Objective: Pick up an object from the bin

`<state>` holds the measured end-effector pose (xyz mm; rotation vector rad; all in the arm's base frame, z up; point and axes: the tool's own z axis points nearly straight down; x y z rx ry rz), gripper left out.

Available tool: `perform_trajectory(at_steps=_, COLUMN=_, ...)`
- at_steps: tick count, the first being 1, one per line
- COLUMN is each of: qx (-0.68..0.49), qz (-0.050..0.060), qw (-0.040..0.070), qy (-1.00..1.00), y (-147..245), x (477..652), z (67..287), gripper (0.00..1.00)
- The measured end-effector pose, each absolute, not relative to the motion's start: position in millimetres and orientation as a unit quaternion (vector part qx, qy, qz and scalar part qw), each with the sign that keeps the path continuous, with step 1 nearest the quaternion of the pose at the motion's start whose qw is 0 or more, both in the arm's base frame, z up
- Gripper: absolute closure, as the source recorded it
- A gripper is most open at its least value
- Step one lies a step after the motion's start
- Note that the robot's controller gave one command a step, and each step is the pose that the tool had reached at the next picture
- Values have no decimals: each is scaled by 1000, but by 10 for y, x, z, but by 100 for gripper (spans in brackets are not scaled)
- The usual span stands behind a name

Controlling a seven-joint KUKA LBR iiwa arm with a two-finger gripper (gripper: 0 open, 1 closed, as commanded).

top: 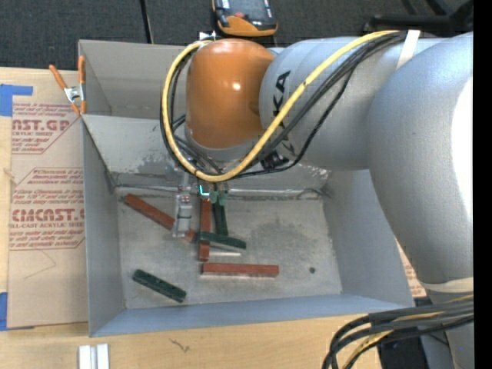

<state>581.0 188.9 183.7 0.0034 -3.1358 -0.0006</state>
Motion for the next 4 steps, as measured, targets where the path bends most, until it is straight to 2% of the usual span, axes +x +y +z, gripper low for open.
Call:
perform_trajectory(at_steps=1, qx=0, qz=-1, qw=-1, qy=-1000, y=1879, x=5831, z=1881, gripper=0)
perform_trajectory(at_steps=2, qx=-45, qz=-1, qw=-3, qy=-999, y=1784, x=5889, z=1257, gripper=0)
perform_trajectory(at_steps=3, qx=-62, qz=0, qw=2, qy=-998, y=1739, x=5874, z=999, gripper=0)
perform_trajectory(at_steps=4, qx=-73, qz=-1, qw=-2, qy=-997, y=1680, x=5783, z=1501, gripper=0)
